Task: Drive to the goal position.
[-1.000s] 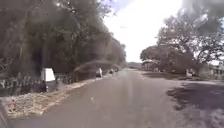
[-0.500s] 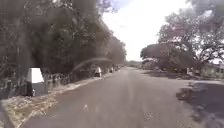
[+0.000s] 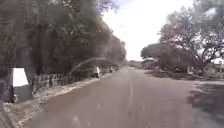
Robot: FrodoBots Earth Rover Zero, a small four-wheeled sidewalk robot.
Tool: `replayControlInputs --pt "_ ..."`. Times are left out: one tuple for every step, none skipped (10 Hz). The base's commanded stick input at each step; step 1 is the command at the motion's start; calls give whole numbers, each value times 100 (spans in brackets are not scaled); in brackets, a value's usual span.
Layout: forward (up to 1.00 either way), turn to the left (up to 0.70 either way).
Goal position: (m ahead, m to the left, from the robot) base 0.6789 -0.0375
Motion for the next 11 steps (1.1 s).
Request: replayControlInputs --pt "70 0" --pt "70 0" --pt "70 0" --pt "70 0" --pt "70 0" --pt "70 0" --pt "70 0" --pt "70 0" --pt "70 0" --pt "70 0" --pt "70 0"
